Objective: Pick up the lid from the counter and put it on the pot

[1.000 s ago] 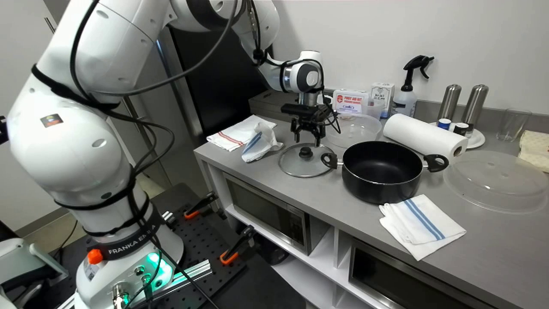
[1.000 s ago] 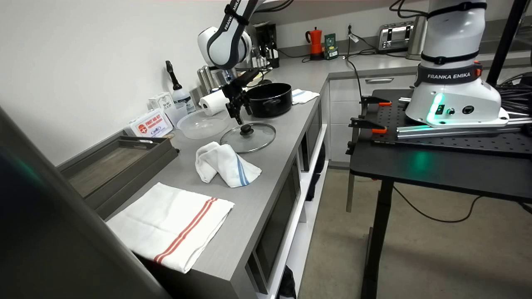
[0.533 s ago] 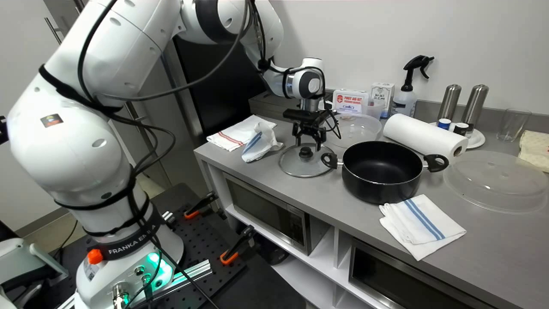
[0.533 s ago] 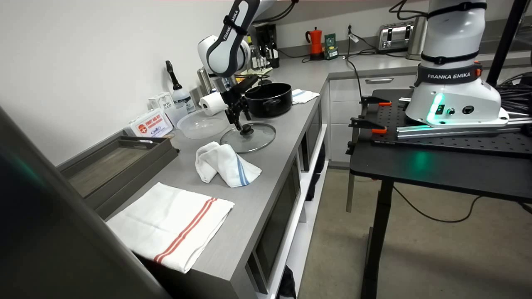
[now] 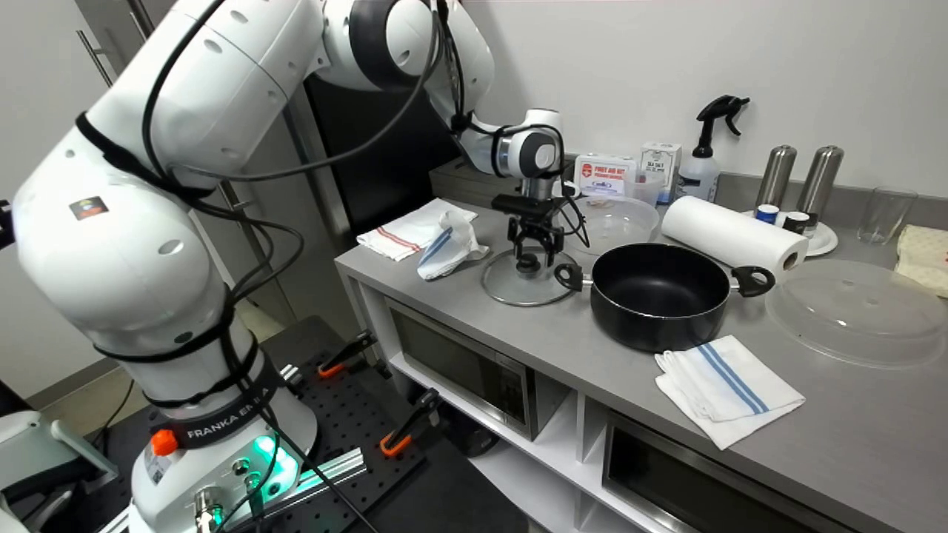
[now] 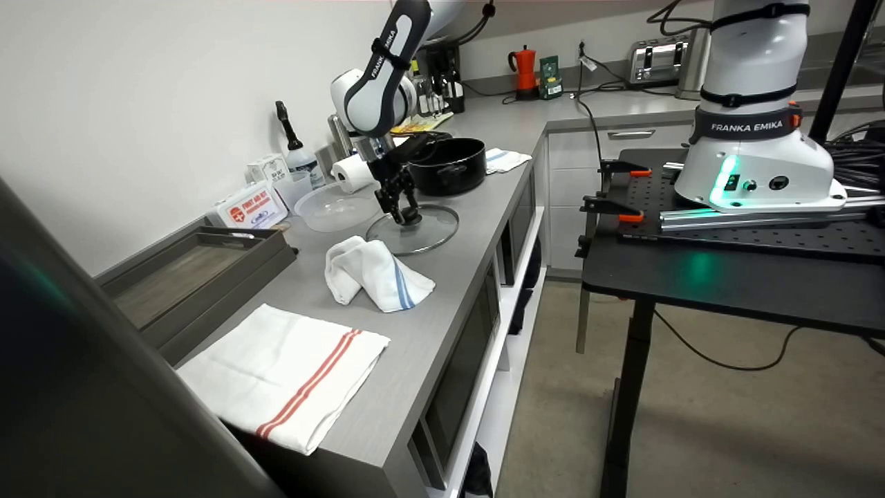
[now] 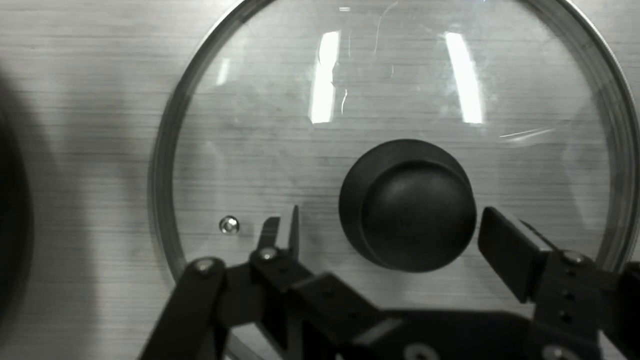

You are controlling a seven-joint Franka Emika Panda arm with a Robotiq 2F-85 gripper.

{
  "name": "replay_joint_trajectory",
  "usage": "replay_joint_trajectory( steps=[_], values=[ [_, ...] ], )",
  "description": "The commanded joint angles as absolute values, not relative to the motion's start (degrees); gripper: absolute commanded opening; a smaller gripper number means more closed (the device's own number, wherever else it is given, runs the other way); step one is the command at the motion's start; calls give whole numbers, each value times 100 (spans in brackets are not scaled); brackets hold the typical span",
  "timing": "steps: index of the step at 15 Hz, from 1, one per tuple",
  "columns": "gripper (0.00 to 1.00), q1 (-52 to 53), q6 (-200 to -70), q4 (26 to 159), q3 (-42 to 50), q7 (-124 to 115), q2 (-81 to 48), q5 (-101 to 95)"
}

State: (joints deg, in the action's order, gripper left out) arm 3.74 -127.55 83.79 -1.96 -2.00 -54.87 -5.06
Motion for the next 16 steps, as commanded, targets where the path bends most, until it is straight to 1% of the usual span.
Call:
replay_joint_trajectory(
  steps=[1, 2, 3, 5, 6, 12, 13, 14, 15, 16],
  values=[
    [60, 340, -12661, 8125, -237, -70, -5624, -351],
    [53, 336, -12660, 8111, -240, -68, -5627, -338],
    [43, 336, -12659, 8100, -247, -66, -5620, -321],
    [29, 336, -12644, 8071, -251, -61, -5597, -309],
    [23, 335, -12653, 8066, -253, -57, -5596, -307],
    [23, 335, -12691, 8166, -264, -49, -5508, -305],
    [28, 335, -12690, 8176, -257, -65, -5504, -304],
    [52, 332, -12693, 8198, -259, -67, -5491, -299],
    [54, 323, -12706, 8237, -267, -60, -5466, -288],
    [54, 317, -12715, 8263, -272, -53, -5450, -281]
  ],
)
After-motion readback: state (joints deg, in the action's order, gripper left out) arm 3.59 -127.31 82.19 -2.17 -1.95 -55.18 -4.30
